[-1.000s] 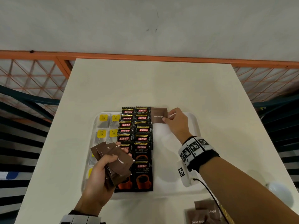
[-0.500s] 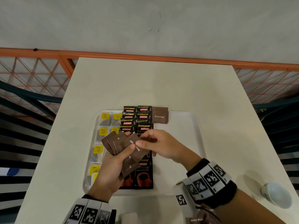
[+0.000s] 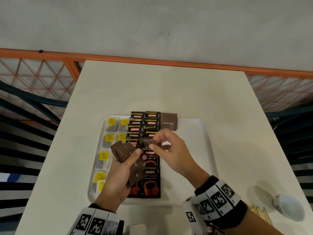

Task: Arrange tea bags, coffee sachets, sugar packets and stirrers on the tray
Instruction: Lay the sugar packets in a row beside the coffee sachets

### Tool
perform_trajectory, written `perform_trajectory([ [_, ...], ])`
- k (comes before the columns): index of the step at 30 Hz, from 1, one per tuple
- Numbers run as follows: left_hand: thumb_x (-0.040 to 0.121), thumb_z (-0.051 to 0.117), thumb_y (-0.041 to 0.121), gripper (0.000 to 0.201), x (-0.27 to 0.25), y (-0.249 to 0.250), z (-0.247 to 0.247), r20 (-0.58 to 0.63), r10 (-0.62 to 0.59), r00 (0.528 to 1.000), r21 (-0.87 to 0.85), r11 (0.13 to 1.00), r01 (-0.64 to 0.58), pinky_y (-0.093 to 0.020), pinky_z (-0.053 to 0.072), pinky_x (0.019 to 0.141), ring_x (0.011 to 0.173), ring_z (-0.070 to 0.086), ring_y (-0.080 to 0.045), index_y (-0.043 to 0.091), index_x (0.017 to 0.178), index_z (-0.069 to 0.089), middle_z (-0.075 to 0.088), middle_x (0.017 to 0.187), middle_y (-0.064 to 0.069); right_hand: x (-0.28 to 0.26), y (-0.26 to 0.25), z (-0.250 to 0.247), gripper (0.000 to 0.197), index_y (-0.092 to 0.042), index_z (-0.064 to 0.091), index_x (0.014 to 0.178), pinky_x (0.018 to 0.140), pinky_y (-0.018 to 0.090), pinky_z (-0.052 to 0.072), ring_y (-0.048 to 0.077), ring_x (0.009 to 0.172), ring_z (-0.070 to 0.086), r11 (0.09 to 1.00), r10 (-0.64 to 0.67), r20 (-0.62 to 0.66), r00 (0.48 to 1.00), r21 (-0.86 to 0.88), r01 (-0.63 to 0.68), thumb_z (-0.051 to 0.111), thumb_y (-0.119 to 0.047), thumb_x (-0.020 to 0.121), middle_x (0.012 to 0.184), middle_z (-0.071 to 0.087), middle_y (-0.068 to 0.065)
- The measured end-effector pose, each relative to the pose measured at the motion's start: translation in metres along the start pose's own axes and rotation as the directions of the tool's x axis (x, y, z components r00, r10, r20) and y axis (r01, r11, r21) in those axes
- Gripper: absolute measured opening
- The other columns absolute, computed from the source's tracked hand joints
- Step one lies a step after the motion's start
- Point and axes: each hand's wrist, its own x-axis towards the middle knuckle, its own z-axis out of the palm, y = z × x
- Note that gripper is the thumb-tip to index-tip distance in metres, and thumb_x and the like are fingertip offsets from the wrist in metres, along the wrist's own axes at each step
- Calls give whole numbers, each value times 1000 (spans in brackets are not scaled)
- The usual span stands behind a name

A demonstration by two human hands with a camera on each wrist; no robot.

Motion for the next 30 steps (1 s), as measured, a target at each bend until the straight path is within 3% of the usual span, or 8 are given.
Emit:
perform_trajectory([
  [6,76,57,39,39,-1,6,2,36,30,999,-69,997,-28,-25,57,59,77,71,-15,18,108,64,75,90,-6,-13,4,0,7,-18,73,85,83,10,44,4,92,55,965,-147,123,982,-202,169,71,-17,79,90,53,-19],
  [9,57,81,46,60,-1,8,1,77,51,996,-69,997,-46,-27,57,61,83,71,-18,21,109,65,74,97,-8,-17,5,0,8,-19,73,87,84,20,47,5,92,55,940,-203,151,967,-245,236,68,-17,82,91,56,-13],
  [12,61,79,27,48,-1,9,-2,61,85,995,-33,996,-83,-27,57,59,78,71,-19,19,106,65,74,91,-8,-19,6,-2,7,-17,72,87,84,23,48,5,92,56,933,-231,168,958,-241,267,67,-17,82,93,59,-8],
  [14,79,62,14,22,0,8,-3,8,97,995,-20,995,-97,-27,57,57,72,71,-17,20,99,66,74,84,-6,-19,5,-3,5,-19,71,86,83,19,50,7,91,58,965,-188,119,975,-162,206,68,-18,82,92,58,-11],
  [19,85,56,4,27,2,4,-5,-63,99,993,44,994,-96,-26,55,52,68,70,-15,21,104,65,74,80,0,-12,7,-3,26,-23,59,96,74,24,56,11,87,62,983,113,-89,990,156,-99,71,-8,79,95,57,-2],
  [22,85,57,2,28,4,-1,-2,-73,91,993,84,993,-84,-25,55,53,68,70,-13,19,106,64,74,81,0,-5,7,-7,26,-7,61,108,67,22,57,8,76,64,887,356,59,933,293,-357,65,-3,83,90,63,3],
  [26,88,56,7,12,4,-2,-5,-64,-11,998,90,996,17,-26,54,61,65,68,-12,15,91,66,72,71,-2,6,12,-20,6,-12,66,87,53,16,45,5,59,55,901,388,-4,922,213,-378,64,-7,84,69,62,-1],
  [30,91,49,7,15,5,-1,-14,-71,-73,995,-31,997,71,-28,57,68,75,68,-17,15,94,62,70,83,-7,24,30,-38,15,-19,61,77,57,19,41,9,62,49,868,480,-208,852,251,-428,62,-7,86,70,59,-2],
])
